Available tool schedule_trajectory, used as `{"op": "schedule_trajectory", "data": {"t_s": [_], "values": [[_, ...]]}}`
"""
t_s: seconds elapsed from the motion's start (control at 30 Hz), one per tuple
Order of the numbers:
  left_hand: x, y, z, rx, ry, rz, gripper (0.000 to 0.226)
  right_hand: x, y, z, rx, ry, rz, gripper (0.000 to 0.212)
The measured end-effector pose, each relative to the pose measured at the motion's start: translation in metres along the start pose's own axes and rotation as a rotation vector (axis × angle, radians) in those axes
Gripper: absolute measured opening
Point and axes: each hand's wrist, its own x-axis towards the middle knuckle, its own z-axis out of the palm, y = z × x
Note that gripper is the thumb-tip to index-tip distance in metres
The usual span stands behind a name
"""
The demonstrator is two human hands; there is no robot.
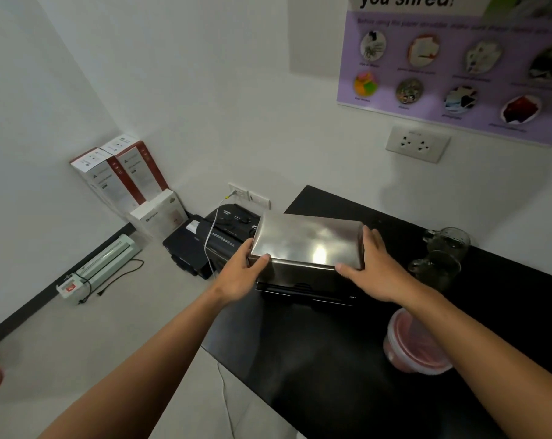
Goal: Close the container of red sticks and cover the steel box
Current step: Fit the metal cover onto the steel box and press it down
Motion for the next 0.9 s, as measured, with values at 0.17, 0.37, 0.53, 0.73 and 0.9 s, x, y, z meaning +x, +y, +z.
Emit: {"op": "schedule_trajectory", "data": {"t_s": [0.17,0.37,0.53,0.73,0.9], "values": [[-0.002,-0.001,0.002,-0.032,-0.032,-0.010,0.048,-0.012,0.014,0.014,0.124,-0.069,-0.002,0.119],[0.006,-0.005,0.011,-0.071,0.028,-0.077,0.049,-0.004,0.012,0.018,0.308,-0.077,-0.001,0.114],[0.010,-0.007,0.020,-0.111,0.078,-0.107,0.055,0.007,0.010,0.020,0.508,-0.003,0.070,0.114],[0.016,-0.012,0.028,-0.138,0.119,-0.119,0.058,0.018,0.003,0.029,0.689,0.054,0.145,0.108],[0.019,-0.014,0.030,-0.181,0.140,-0.130,0.059,0.017,0.002,0.026,0.706,0.001,0.160,0.104]]}}
